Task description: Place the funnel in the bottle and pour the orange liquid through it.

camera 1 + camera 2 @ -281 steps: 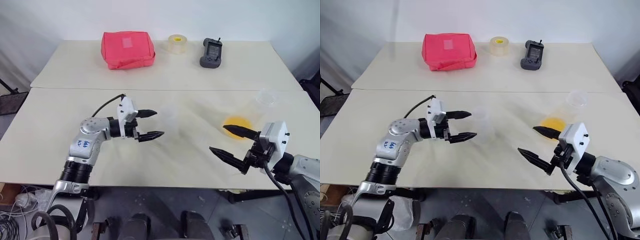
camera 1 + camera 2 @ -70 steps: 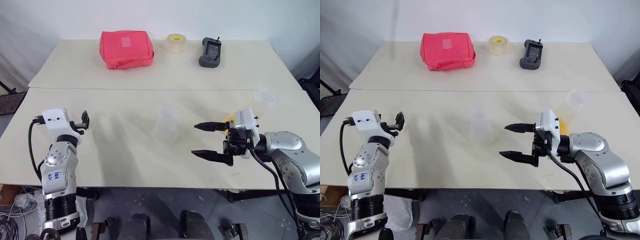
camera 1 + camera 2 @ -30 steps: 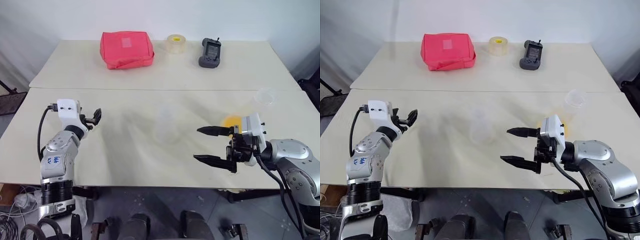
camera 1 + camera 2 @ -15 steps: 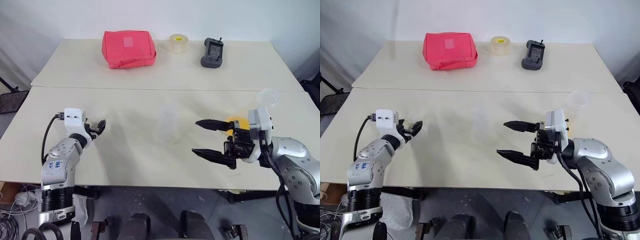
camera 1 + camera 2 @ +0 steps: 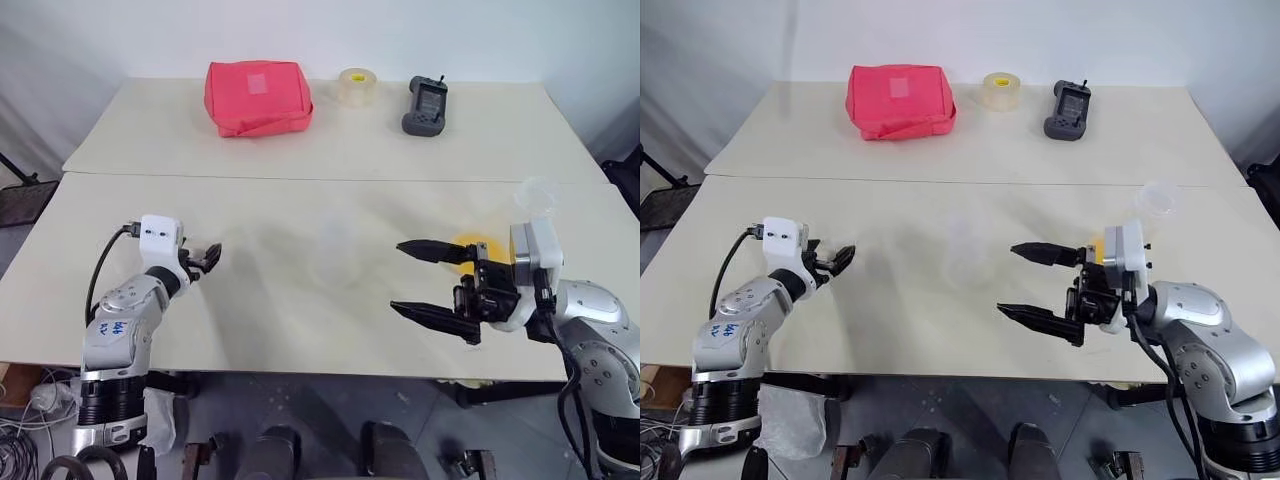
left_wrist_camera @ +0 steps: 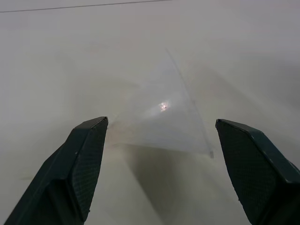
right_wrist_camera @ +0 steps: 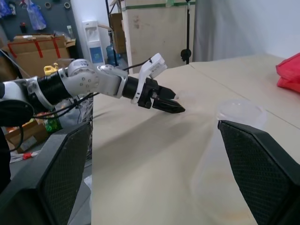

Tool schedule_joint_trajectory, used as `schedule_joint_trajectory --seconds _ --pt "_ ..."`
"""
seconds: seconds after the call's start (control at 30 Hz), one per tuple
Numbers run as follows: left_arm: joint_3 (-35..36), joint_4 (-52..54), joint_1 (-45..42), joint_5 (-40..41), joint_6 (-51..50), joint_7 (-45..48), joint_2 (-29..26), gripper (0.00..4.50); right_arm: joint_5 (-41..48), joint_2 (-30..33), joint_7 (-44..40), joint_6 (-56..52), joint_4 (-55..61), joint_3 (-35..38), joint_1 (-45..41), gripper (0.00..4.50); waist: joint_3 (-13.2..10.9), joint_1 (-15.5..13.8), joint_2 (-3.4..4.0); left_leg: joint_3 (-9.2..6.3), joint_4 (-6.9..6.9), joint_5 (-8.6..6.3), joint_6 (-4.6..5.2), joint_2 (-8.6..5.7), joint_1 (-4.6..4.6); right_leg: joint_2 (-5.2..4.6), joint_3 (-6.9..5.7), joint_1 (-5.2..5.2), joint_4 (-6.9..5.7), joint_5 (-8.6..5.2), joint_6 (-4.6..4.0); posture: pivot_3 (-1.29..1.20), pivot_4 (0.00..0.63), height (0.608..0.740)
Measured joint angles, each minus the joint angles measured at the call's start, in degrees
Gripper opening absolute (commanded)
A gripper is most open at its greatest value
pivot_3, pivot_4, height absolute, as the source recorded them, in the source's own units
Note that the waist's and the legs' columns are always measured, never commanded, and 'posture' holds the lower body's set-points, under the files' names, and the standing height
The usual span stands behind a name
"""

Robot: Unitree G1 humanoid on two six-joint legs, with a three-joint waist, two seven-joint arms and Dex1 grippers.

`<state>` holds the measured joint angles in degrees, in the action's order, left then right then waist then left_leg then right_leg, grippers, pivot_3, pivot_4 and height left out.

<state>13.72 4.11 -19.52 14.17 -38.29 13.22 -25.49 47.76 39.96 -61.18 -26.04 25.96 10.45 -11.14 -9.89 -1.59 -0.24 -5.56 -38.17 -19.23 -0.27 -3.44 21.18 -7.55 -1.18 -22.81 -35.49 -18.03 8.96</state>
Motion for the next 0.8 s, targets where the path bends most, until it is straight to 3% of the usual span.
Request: schedule_joint_trajectory --seconds 0.47,0.8 --pt "-0.59 5.94 3.22 0.00 -2.93 0.70 -0.43 3.90 -2.60 0.08 -2.56 2.29 -2.18 0.12 0.89 4.50 0.00 0.08 0.00 0.00 0.01 0.00 0.00 0.00 -0.01 -0.01 0.01 0.00 0.04 0.00 0.00 0.00 0.150 0.740" --pt "0.88 16.94 12.86 -0.62 -6.66 -3.96 3.02 3.90 -2.52 1.63 -0.35 -0.72 -2.10 -0.31 -1.90 4.50 0.00 0.05 0.00 0.01 0.03 0.00 0.00 0.03 0.02 0.01 0.03 0.01 0.31 -0.01 -0.02 0.00 0.150 0.740"
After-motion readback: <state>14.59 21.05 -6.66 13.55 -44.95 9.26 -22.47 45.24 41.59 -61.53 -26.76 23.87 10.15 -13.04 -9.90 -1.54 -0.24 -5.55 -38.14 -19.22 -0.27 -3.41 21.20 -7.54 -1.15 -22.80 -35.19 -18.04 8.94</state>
